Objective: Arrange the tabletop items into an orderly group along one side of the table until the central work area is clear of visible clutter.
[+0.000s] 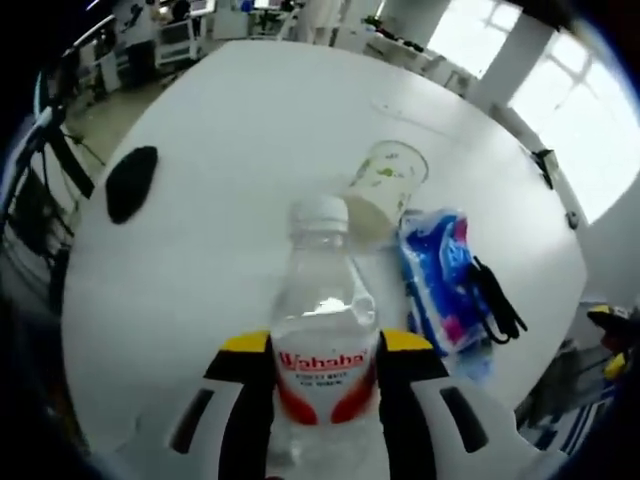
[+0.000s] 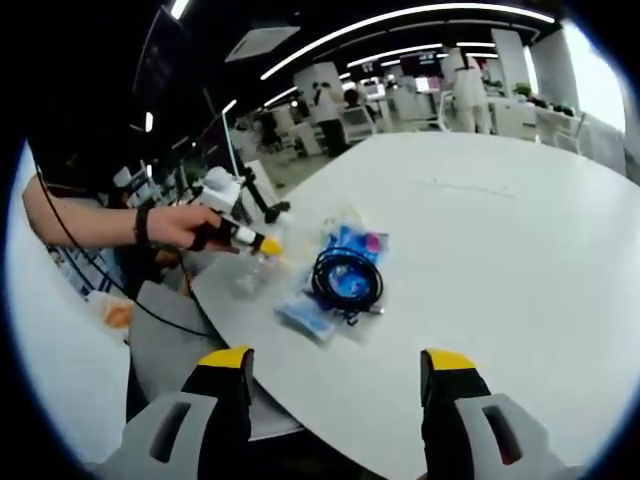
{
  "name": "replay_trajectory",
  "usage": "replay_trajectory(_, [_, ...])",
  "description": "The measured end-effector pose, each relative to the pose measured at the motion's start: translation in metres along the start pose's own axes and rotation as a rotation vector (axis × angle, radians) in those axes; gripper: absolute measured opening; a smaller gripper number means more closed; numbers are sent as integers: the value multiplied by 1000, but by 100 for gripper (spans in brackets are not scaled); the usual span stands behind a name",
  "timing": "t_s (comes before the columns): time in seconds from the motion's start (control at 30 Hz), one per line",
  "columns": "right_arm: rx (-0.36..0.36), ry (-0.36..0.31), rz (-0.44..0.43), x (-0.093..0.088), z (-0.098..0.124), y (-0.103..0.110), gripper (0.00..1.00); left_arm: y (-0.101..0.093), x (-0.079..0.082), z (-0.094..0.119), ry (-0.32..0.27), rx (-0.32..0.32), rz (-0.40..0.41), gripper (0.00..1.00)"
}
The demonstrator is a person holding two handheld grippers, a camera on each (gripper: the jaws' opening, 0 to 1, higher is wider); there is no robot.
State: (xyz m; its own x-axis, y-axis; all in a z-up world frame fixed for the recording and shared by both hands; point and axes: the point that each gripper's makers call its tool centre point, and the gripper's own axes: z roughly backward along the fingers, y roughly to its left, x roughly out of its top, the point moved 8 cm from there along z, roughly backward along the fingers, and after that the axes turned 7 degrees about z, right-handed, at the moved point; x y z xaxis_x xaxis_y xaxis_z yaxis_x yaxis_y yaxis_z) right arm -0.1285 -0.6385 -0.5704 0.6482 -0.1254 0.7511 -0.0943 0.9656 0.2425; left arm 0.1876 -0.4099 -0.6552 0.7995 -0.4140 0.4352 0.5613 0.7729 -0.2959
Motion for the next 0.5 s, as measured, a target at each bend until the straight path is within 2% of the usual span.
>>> replay_trajectory(0.5, [13, 3, 1, -1, -1, 4, 69, 4, -10, 26, -59, -22, 1, 38])
